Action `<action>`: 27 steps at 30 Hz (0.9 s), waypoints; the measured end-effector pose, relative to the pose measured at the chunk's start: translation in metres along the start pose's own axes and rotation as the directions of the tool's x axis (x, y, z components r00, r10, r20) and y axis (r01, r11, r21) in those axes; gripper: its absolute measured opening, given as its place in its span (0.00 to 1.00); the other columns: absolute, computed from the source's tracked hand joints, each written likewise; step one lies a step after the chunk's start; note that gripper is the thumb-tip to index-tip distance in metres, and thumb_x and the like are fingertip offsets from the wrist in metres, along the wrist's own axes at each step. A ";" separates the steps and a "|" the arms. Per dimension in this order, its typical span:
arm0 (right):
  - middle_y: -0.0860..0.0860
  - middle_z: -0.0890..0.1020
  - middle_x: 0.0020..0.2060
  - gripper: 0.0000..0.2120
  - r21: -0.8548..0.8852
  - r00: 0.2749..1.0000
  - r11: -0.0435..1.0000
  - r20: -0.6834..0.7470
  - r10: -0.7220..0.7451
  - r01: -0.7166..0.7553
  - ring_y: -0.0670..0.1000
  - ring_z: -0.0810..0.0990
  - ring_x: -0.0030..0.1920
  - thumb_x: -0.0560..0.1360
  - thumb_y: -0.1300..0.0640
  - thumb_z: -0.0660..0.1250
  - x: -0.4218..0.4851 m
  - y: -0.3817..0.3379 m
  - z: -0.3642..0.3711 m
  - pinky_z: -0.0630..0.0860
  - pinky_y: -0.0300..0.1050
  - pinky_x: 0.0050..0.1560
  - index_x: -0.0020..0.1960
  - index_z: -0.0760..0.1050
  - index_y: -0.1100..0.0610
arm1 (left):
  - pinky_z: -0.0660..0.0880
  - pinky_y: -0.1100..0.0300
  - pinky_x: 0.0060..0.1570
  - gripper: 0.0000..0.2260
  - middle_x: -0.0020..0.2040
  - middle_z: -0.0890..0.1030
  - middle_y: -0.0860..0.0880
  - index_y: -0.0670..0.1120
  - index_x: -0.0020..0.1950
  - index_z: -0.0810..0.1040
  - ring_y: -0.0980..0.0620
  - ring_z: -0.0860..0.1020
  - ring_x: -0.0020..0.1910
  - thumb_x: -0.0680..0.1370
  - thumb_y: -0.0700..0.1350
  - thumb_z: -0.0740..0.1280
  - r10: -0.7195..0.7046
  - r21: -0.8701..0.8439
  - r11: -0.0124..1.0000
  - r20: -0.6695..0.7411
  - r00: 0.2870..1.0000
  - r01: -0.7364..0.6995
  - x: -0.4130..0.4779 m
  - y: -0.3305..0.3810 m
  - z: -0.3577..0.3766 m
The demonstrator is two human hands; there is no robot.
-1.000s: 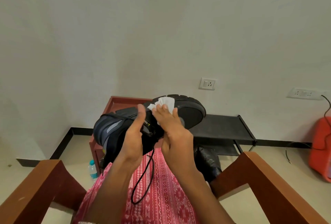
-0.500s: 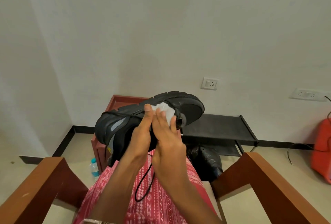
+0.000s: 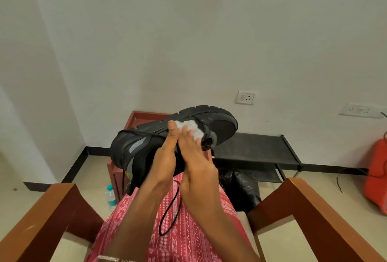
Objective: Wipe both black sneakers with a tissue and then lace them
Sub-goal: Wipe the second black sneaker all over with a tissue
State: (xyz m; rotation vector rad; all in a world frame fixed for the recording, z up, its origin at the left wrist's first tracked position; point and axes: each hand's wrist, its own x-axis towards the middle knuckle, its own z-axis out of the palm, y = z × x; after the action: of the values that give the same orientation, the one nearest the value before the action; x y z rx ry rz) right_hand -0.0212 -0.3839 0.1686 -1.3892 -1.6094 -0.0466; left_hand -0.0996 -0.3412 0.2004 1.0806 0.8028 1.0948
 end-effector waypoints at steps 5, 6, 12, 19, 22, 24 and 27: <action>0.52 0.79 0.67 0.30 -0.006 0.987 1.000 -0.156 -0.027 0.026 0.47 0.76 0.68 0.72 0.77 0.64 0.010 0.018 -0.004 0.75 0.47 0.67 0.70 0.75 0.56 | 0.70 0.49 0.69 0.29 0.60 0.84 0.52 0.56 0.58 0.85 0.53 0.80 0.63 0.72 0.74 0.60 -0.010 -0.005 1.000 0.027 1.000 0.010 0.002 -0.004 -0.002; 0.52 0.77 0.69 0.29 -0.030 0.986 1.000 -0.164 -0.007 0.002 0.49 0.73 0.71 0.73 0.76 0.64 0.016 0.023 -0.005 0.72 0.50 0.70 0.70 0.75 0.56 | 0.69 0.47 0.71 0.31 0.62 0.83 0.51 0.56 0.61 0.83 0.52 0.79 0.65 0.72 0.75 0.61 -0.008 0.002 1.000 0.043 0.999 0.008 0.002 -0.005 -0.001; 0.54 0.68 0.75 0.32 -0.197 0.986 0.979 -0.163 0.019 -0.052 0.50 0.60 0.78 0.73 0.76 0.63 0.035 0.035 -0.008 0.57 0.58 0.78 0.75 0.69 0.58 | 0.69 0.48 0.71 0.20 0.58 0.85 0.54 0.64 0.51 0.85 0.56 0.80 0.62 0.73 0.72 0.59 -0.015 0.041 0.999 0.056 0.998 0.012 0.001 -0.005 0.002; 0.53 0.73 0.71 0.29 -0.243 0.969 0.954 -0.127 -0.211 0.176 0.44 0.62 0.77 0.72 0.73 0.57 0.008 0.018 0.003 0.65 0.57 0.74 0.72 0.72 0.61 | 0.67 0.49 0.73 0.24 0.61 0.83 0.55 0.58 0.57 0.84 0.57 0.78 0.65 0.72 0.71 0.60 0.006 0.006 1.000 0.022 1.000 -0.007 0.001 -0.004 0.000; 0.55 0.76 0.70 0.29 -0.362 0.979 0.921 -0.085 -0.187 0.145 0.54 0.70 0.74 0.70 0.73 0.65 0.035 0.036 -0.005 0.58 0.58 0.78 0.71 0.73 0.61 | 0.70 0.48 0.70 0.24 0.60 0.84 0.55 0.62 0.56 0.84 0.57 0.79 0.63 0.73 0.72 0.59 0.016 0.050 0.999 0.056 0.998 -0.019 0.000 -0.004 0.001; 0.56 0.78 0.67 0.32 -0.396 0.987 0.916 -0.110 -0.114 0.061 0.56 0.73 0.71 0.66 0.75 0.72 0.051 0.043 -0.009 0.60 0.58 0.77 0.69 0.75 0.61 | 0.72 0.52 0.68 0.23 0.58 0.84 0.57 0.59 0.57 0.84 0.59 0.81 0.60 0.74 0.69 0.58 0.017 0.056 0.998 0.051 0.999 -0.020 0.000 -0.003 0.003; 0.55 0.79 0.66 0.30 -0.358 0.988 0.933 -0.125 -0.091 0.040 0.54 0.73 0.71 0.67 0.76 0.73 0.048 0.035 -0.006 0.61 0.53 0.77 0.68 0.77 0.61 | 0.72 0.58 0.66 0.23 0.56 0.84 0.61 0.60 0.59 0.81 0.64 0.80 0.59 0.74 0.68 0.56 0.033 0.072 0.997 0.066 0.997 -0.038 0.000 -0.001 0.003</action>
State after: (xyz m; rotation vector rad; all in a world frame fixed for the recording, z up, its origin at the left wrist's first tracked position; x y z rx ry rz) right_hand 0.0156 -0.3395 0.1846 -1.5646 -1.5800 -0.4870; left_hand -0.0965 -0.3424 0.2005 1.1898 0.7795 1.0621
